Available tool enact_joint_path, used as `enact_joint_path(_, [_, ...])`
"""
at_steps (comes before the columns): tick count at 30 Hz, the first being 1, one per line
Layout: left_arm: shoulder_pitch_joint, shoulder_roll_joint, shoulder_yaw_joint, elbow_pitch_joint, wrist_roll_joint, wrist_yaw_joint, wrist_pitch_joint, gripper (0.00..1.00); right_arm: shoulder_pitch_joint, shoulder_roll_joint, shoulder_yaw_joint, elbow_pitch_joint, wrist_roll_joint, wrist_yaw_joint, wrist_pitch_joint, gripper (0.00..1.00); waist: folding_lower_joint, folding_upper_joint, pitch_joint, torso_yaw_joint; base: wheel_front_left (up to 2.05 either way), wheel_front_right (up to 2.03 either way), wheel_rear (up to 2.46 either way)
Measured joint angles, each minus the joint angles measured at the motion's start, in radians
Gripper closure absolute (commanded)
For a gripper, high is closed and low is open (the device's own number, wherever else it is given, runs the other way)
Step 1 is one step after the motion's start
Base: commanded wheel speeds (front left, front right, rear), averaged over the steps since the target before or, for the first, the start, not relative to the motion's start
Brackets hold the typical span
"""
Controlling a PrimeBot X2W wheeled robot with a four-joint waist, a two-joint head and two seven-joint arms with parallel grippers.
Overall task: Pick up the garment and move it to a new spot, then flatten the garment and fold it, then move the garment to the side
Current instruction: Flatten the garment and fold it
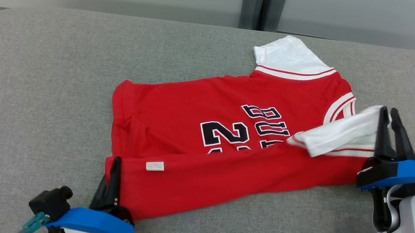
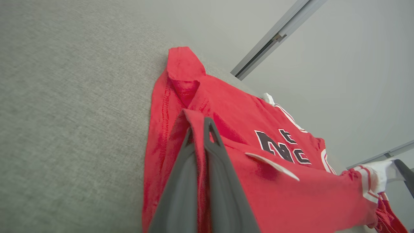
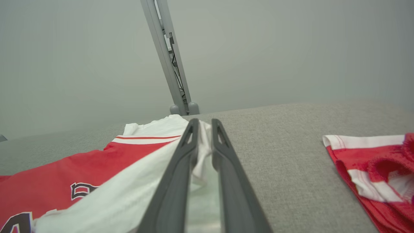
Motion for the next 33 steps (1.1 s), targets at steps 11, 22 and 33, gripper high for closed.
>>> enact_joint_path(11, [0.022, -0.033, 0.187, 0.029, 0.253, 0.000, 0.000, 0.00, 0.136, 0.009, 0.020, -0.140, -0.168, 0.000, 0.000, 0.00, -0.0001, -0.0001, -0.035, -0.003, 0.00, 0.00, 0.00])
enact_joint_path(22, [0.104, -0.041, 0.080, 0.058, 0.269, 0.000, 0.000, 0.00, 0.285, 0.050, 0.021, -0.124, -0.204, 0.000, 0.000, 0.00, -0.0002, -0.0001, -0.107, -0.009, 0.00, 0.00, 0.00])
enact_joint_path(33, [0.083, -0.040, 0.026, 0.220, 0.204, 0.000, -0.007, 0.00, 0.277, 0.058, 0.023, -0.124, -0.217, 0.000, 0.000, 0.00, -0.0003, -0.0001, -0.079, -0.021, 0.00, 0.00, 0.00])
